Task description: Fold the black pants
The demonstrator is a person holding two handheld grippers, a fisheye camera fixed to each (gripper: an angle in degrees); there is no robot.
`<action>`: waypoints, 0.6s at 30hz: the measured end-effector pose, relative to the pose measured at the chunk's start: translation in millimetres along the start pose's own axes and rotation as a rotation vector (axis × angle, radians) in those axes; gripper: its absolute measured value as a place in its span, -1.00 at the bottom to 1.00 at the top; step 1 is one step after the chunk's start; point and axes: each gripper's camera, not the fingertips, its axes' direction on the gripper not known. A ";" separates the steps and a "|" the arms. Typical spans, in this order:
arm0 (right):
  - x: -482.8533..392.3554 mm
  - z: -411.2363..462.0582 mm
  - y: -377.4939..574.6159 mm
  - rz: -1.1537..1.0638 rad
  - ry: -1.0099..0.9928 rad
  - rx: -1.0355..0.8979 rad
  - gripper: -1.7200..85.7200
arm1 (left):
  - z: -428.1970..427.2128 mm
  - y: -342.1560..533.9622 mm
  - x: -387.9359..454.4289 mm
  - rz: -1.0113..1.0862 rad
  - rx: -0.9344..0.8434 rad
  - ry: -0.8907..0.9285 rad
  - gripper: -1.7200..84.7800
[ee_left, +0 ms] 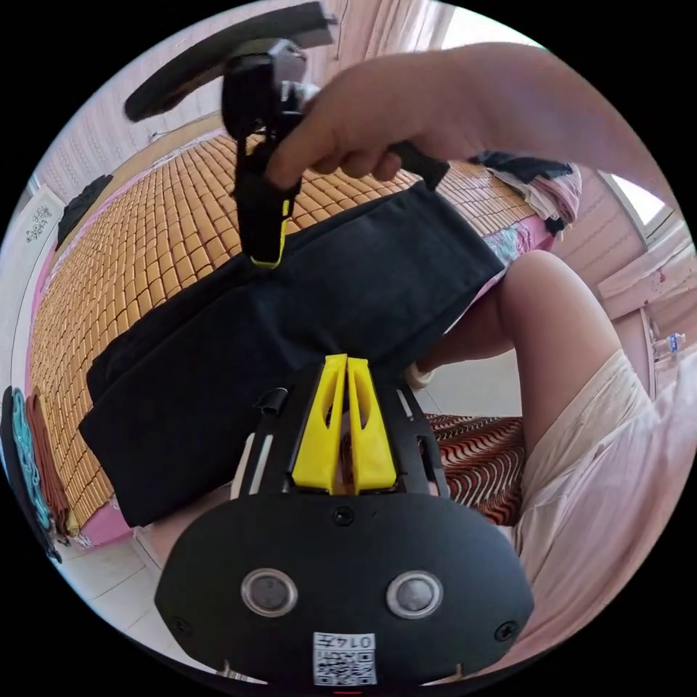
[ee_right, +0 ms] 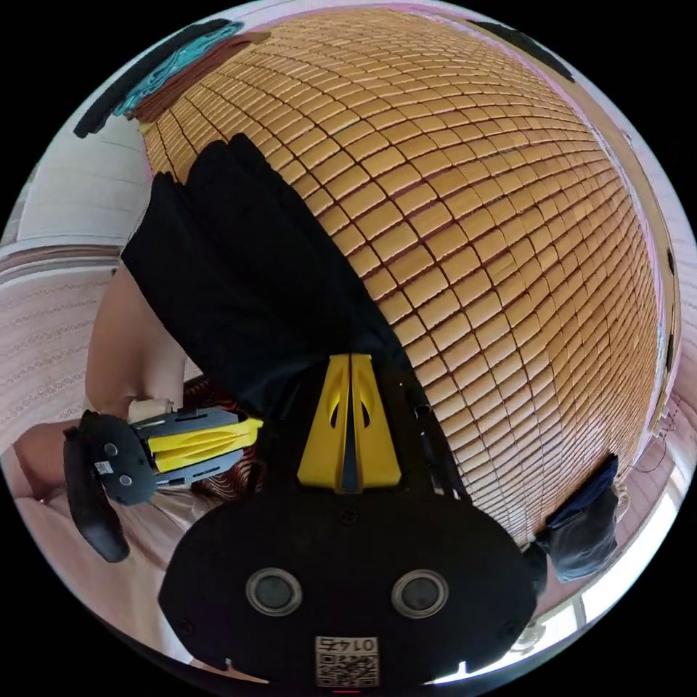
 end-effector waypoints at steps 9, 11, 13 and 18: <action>121.2 -38.8 257.7 0.579 -0.152 0.274 -0.70 | -26.7 7.4 51.6 0.097 0.225 0.112 -0.79; 135.7 -30.2 287.7 0.644 -0.216 0.240 -0.62 | -23.2 2.6 73.5 0.168 0.212 0.125 -0.73; 145.7 -21.0 304.1 0.658 -0.288 0.211 -0.63 | -19.7 -0.6 88.8 0.218 0.199 0.133 -0.70; 160.8 -35.9 328.9 0.646 -0.369 0.152 -0.86 | -13.0 -7.8 120.1 0.296 0.155 0.115 -0.64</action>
